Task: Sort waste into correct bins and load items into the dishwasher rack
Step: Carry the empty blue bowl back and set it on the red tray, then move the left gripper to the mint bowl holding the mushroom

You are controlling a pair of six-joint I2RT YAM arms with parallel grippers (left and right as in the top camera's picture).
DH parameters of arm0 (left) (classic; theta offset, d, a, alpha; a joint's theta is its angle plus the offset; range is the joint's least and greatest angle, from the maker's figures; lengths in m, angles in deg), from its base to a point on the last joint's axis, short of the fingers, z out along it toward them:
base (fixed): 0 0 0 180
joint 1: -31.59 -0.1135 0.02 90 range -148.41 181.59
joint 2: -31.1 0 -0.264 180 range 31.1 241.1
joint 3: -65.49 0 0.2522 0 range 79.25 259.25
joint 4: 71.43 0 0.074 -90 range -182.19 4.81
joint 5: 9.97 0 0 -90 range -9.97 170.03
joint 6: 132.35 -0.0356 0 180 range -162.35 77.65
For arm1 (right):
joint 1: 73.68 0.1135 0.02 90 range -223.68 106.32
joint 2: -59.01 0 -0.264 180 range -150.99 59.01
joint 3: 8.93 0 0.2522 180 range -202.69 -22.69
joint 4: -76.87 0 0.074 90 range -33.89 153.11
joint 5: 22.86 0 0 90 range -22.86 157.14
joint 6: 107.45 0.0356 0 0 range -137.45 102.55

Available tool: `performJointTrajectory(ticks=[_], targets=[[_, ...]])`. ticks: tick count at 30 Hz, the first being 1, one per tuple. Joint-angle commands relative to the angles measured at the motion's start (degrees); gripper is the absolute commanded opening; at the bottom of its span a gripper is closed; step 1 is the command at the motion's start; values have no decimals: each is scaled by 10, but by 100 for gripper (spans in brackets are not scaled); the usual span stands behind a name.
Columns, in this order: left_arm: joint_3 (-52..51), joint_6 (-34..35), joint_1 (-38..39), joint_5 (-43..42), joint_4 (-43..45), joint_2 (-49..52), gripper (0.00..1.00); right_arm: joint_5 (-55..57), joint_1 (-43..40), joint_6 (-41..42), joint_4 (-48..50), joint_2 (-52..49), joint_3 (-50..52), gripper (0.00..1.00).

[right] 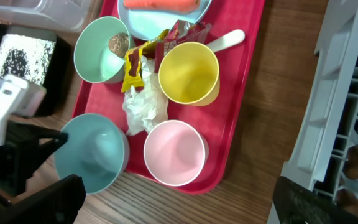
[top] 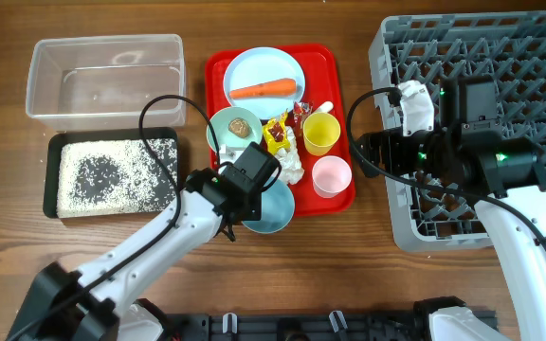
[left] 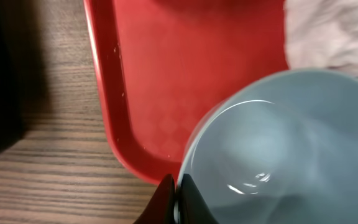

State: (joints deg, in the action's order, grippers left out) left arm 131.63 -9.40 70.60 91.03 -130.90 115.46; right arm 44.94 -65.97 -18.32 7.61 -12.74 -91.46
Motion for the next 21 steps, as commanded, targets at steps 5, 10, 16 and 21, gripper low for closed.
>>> performJointTrajectory(ticks=[5, 10, 16, 21], targets=[[-7, 10, -12, 2, 62, 32, 4, 4, 1, 11, -1, -5, -9, 100], [-7, 10, -50, 2, 65, 30, 4, 4, 1, 11, -1, -5, -9, 100], [-7, 9, -100, 1, 64, 30, 5, 4, 1, 15, 0, -5, -9, 99], [-7, 9, -99, -5, 61, 30, 47, 4, 1, 26, 7, -5, -9, 100]])
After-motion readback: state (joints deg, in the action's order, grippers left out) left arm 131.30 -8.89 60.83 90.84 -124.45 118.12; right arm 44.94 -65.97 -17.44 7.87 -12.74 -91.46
